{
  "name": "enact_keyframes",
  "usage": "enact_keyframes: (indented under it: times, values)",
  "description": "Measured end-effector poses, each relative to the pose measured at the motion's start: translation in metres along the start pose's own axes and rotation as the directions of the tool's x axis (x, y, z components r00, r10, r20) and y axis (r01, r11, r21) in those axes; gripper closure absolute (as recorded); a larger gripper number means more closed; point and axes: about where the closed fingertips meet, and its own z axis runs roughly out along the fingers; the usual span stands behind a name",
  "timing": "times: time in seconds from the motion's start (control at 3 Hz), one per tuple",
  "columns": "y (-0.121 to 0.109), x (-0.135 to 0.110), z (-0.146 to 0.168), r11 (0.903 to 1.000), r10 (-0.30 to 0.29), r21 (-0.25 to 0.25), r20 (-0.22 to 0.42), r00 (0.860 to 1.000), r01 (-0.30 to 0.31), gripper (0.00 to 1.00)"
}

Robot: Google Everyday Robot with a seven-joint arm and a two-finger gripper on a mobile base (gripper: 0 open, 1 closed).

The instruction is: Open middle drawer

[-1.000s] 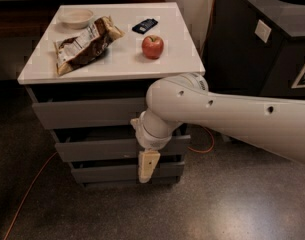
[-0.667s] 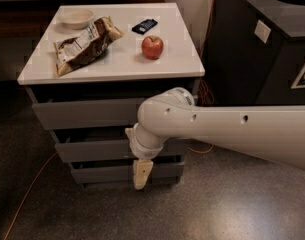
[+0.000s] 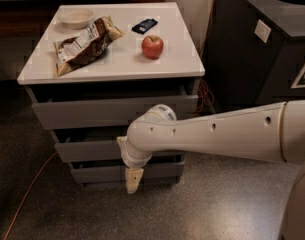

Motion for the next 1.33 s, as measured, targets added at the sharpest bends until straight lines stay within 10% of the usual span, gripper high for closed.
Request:
enact_keyframes:
  times: [1.33]
  values:
    - [-0.032, 0.043, 0.116, 0.9999, 0.003, 0.015, -0.008, 1.0, -0.003, 0.0]
